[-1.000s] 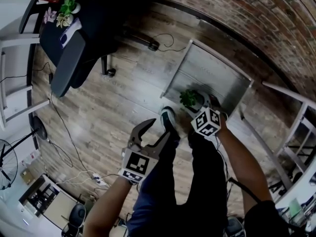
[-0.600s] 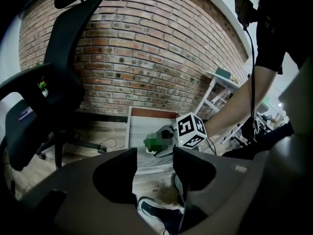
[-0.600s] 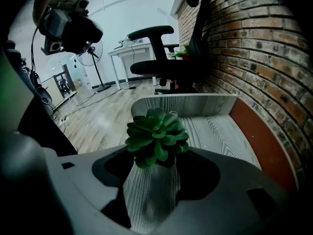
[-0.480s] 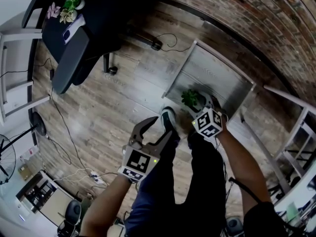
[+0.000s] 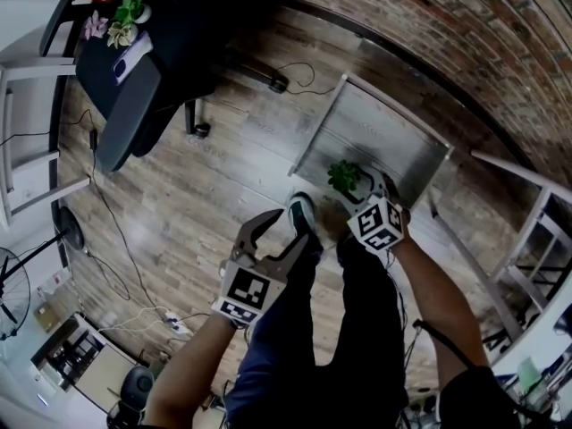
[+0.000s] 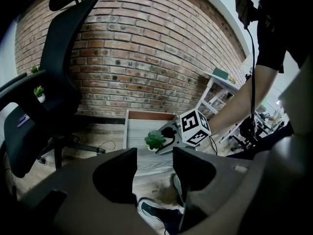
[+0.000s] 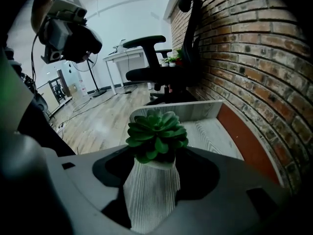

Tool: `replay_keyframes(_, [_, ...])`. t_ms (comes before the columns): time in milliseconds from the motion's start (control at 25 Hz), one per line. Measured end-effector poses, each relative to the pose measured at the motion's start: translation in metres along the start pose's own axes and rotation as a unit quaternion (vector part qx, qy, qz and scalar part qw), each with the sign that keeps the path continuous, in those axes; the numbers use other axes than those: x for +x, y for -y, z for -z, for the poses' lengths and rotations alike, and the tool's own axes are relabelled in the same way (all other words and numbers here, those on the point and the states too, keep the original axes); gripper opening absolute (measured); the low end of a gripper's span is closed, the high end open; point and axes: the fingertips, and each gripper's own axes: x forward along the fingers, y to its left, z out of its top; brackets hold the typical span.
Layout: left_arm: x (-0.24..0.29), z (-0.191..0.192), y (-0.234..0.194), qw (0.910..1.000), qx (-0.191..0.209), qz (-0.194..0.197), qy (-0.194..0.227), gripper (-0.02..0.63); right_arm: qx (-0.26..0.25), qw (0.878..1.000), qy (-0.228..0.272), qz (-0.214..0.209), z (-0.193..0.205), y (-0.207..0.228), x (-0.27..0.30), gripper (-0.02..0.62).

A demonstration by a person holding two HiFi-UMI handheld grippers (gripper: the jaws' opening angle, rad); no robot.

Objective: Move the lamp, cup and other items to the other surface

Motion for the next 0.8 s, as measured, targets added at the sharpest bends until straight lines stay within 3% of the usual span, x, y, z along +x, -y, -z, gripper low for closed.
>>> replay_keyframes(240, [-0.027,-0.039,0.021,0.9999,0.015,0.007,0.004,0.222,0.017,0.999,0.026,0.02,-0.04,0.008,-0.063,0.27])
replay_keyframes(520, [-0.069,-0.121,0.076,0.9986,0.038,0.027,0.023,0.222,0.029,0.997,0.052,0.053,-0.096,0.028,-0.177,0.27])
replay_keyframes(800, [-0.093,-0.204,0.125,0.9969,0.048,0.038,0.049,0.222,0.073,0.988,0.092,0.102,-0.136,0.065,-0.303,0.27])
